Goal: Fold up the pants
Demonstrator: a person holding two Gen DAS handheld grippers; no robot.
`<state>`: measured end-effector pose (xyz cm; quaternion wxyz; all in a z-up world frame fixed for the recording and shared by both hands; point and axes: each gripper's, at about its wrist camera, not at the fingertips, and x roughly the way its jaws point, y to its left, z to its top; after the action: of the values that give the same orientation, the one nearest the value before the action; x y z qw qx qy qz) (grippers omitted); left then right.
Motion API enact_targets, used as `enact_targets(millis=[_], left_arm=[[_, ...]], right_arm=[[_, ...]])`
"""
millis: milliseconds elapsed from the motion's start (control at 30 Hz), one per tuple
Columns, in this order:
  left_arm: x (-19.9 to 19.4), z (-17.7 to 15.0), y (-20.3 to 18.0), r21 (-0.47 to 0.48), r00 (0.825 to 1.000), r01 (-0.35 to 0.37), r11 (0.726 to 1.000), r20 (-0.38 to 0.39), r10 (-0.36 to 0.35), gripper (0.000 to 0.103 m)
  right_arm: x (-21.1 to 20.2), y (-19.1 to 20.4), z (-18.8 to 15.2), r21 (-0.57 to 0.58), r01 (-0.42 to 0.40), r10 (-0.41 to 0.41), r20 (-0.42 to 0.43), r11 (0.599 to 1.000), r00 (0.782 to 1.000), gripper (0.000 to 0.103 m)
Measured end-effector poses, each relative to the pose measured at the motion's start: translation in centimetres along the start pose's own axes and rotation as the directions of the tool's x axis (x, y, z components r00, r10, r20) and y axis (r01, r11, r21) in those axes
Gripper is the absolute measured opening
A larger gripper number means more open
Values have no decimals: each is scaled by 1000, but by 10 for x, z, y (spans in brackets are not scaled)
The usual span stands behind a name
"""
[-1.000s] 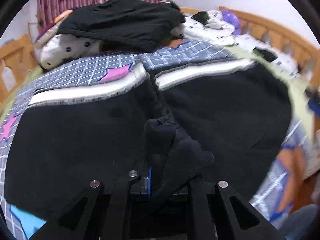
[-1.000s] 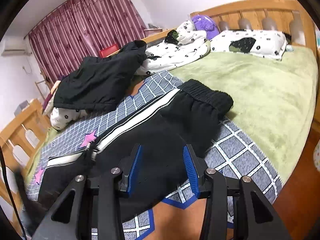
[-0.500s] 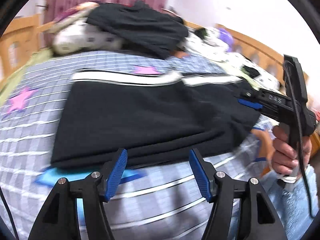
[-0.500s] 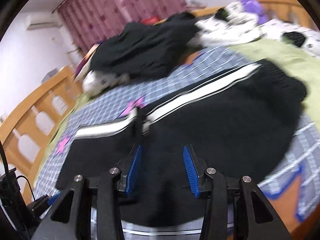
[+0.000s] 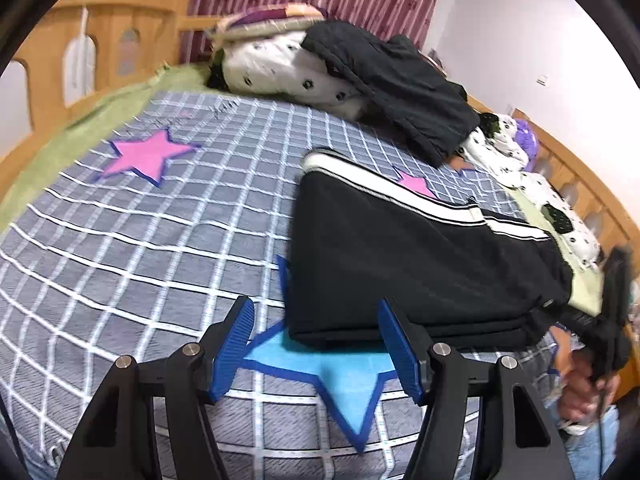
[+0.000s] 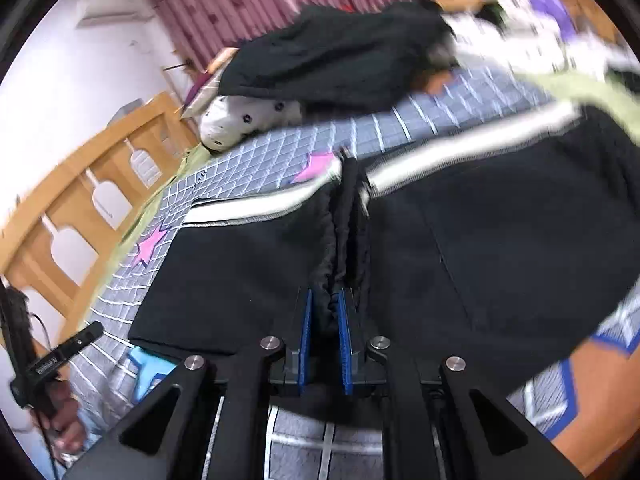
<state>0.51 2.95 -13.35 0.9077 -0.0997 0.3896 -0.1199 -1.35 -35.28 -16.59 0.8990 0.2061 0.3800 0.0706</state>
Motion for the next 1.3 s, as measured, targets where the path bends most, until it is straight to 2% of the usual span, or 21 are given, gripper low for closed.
enact_targets(millis=[67, 100, 167, 233, 267, 300, 333, 400, 467, 533, 600, 733, 800, 833, 933, 1000, 1067, 1167, 1233, 1300], left_arm=[[19, 4, -3, 1, 999, -2, 1000, -46, 2, 62], [25, 5, -2, 2, 998, -17, 1000, -58, 17, 62], [42, 4, -1, -8, 995, -48, 999, -85, 47, 62], [66, -2, 0, 3, 985, -58, 998, -163, 57, 62], [74, -5, 0, 18, 979, -63, 998, -193, 65, 63], [76, -7, 0, 36, 980, -61, 997, -187, 67, 63], [74, -5, -1, 51, 983, -58, 997, -173, 66, 63], [70, 2, -1, 50, 982, -54, 997, -178, 63, 63], [63, 14, 1, 43, 988, -53, 998, -142, 58, 63], [63, 27, 2, 59, 989, -79, 995, -124, 86, 63], [67, 41, 4, 60, 989, -87, 994, -118, 94, 63], [82, 62, 10, 24, 990, -65, 998, -125, 67, 63], [95, 71, 10, 31, 990, -62, 998, -126, 65, 63], [100, 74, 10, 33, 990, -58, 998, -127, 62, 63], [118, 82, 8, 19, 988, 4, 1000, -156, -1, 63], [134, 87, 11, -9, 980, 60, 998, -189, -61, 63], [148, 90, 12, -32, 973, 76, 997, -217, -81, 63], [165, 91, 17, -80, 962, 100, 992, -248, -117, 60], [168, 90, 18, -94, 963, 102, 990, -241, -122, 52], [167, 88, 16, -87, 962, 124, 989, -232, -141, 39]], right_arm=[[20, 0, -7, -19, 65, -66, -83, 998, 994, 13], [24, 3, -9, -43, 85, -88, -93, 995, 992, 14], [21, 10, -10, -89, 108, -115, -75, 990, 990, 14], [11, 12, -10, -104, 113, -119, -54, 988, 991, 17], [9, 11, -7, -99, 112, -117, -49, 989, 992, 25], [1, 9, -5, -90, 110, -114, -40, 990, 993, 30], [-5, 8, -3, -85, 121, -124, -28, 989, 992, 39], [-24, 3, 3, -96, 175, -174, 15, 980, 985, 45], [-48, -10, 10, -92, 260, -254, 70, 961, 965, 56], [-62, -29, 23, -61, 316, -310, 101, 947, 945, 64], [-75, -58, 37, -14, 394, -389, 117, 919, 914, 65], [-82, -116, 53, 88, 459, -467, 110, 884, 877, 65], [-79, -143, 58, 152, 448, -464, 95, 881, 881, 65], [-74, -158, 60, 189, 426, -446, 82, 885, 891, 65], [-51, -186, 68, 241, 408, -430, 48, 881, 901, 65], [-38, -196, 70, 261, 392, -412, 28, 882, 911, 65], [-27, -202, 73, 267, 357, -378, 29, 895, 925, 65], [-18, -208, 80, 263, 347, -373, 56, 900, 926, 65], [-13, -215, 85, 279, 330, -361, 64, 902, 930, 65], [-10, -223, 89, 309, 306, -343, 72, 901, 937, 62]])
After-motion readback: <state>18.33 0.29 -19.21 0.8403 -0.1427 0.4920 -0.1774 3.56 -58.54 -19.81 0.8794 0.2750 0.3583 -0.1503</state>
